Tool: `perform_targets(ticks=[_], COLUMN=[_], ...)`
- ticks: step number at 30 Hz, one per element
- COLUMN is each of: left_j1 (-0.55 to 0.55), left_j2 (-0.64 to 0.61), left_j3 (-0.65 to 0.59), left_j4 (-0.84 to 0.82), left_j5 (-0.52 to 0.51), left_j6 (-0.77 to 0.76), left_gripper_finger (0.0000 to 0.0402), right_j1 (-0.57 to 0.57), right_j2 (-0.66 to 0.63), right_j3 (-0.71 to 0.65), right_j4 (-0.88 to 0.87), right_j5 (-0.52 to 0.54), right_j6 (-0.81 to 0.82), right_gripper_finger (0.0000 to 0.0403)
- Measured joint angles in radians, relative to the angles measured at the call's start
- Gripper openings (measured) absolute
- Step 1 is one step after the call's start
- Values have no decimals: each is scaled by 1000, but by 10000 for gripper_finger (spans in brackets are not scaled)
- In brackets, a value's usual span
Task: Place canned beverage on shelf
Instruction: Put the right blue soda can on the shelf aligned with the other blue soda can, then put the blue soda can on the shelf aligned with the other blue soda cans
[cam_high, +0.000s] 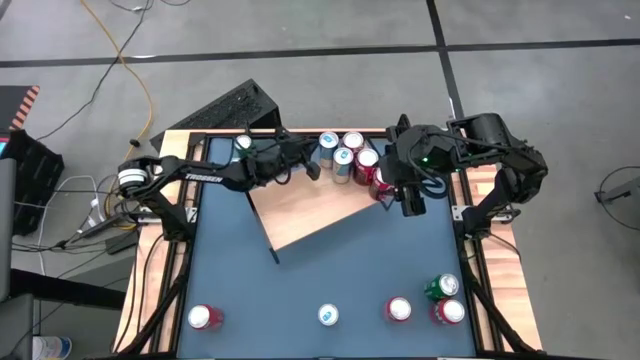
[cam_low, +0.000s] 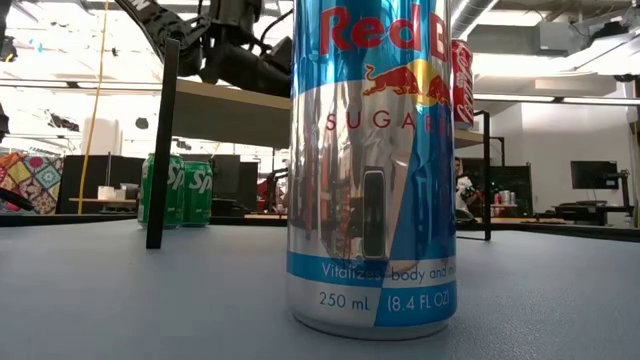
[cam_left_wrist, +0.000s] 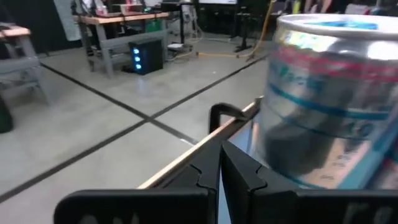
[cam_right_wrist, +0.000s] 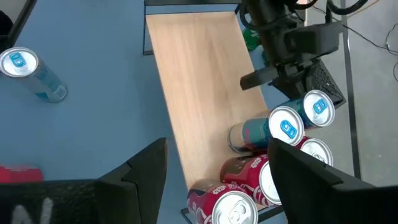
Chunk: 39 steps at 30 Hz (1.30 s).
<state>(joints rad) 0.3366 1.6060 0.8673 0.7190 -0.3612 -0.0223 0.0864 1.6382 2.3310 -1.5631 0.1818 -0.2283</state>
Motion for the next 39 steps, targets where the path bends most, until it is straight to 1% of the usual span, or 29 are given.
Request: perform_targets(ticks=[10,25,27,33,36,39], left_j1=[-47,-60,-70,-102,-112,-123], left_j2=[-1,-2,-18,-112,-159,-221], left_j3=[0,0,0,1,1,1], left_j4=[23,-6,-30,-119,-192,-298], left_j5=[10,17,20,-10,-13,-13], left_j6=[-26,-29,-21,39,58,61], left_gripper_finger=[0,0,0,0,0,0], right_j1=[-1,0,9,69,96,125], right_j2=[0,0,0,0,0,0], right_j3=[0,0,0,0,0,0], right_j4=[0,0,0,0,0,-5], right_j5=[0,-2,-22,-23,-23,-22], right_j6=[-3,22,32,47,65,126], right_gripper_finger=[258,258,258,258,258,258])
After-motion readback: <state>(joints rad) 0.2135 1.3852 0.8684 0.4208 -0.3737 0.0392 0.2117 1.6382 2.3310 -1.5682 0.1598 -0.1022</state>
